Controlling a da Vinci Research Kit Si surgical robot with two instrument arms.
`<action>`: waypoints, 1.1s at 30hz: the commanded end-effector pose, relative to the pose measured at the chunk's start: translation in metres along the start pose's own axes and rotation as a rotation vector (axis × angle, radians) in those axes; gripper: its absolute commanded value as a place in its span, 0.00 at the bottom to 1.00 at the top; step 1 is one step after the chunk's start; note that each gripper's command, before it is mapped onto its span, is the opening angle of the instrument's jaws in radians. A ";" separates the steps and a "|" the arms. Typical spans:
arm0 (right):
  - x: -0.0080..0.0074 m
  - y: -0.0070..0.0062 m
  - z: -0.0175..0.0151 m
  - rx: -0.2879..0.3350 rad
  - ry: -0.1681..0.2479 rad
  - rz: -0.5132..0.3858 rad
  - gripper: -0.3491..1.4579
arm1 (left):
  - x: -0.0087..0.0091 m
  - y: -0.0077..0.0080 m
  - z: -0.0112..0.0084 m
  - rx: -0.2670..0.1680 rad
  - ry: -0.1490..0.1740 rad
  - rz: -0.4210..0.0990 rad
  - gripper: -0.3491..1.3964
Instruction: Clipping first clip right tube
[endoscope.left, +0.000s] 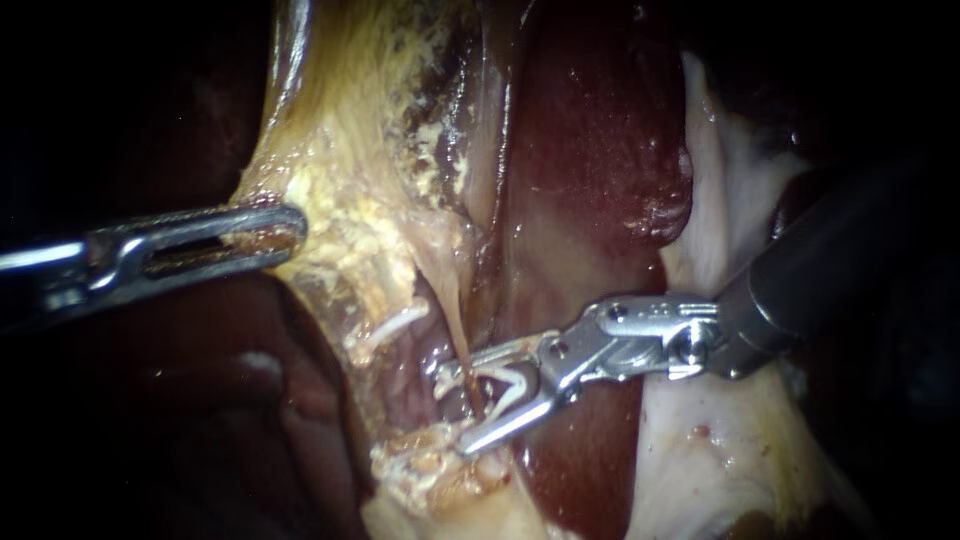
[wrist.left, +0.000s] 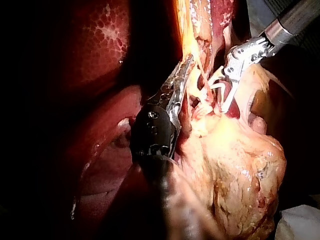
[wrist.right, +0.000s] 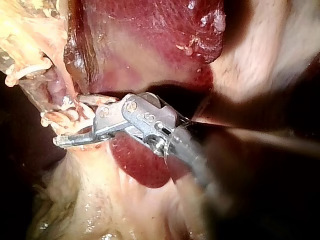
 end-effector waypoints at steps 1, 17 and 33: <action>0.0002 -0.0001 0.0002 0.009 0.001 0.001 0.46 | 0.0001 0.0001 0.0001 0.002 0.000 0.001 0.00; -0.0004 0.0002 0.0019 0.052 -0.014 0.007 0.28 | 0.0002 0.0003 0.0004 0.001 -0.001 0.001 0.00; 0.0001 0.0003 -0.0001 0.014 -0.011 0.014 0.00 | 0.0002 0.0003 0.0004 0.001 -0.001 0.002 0.00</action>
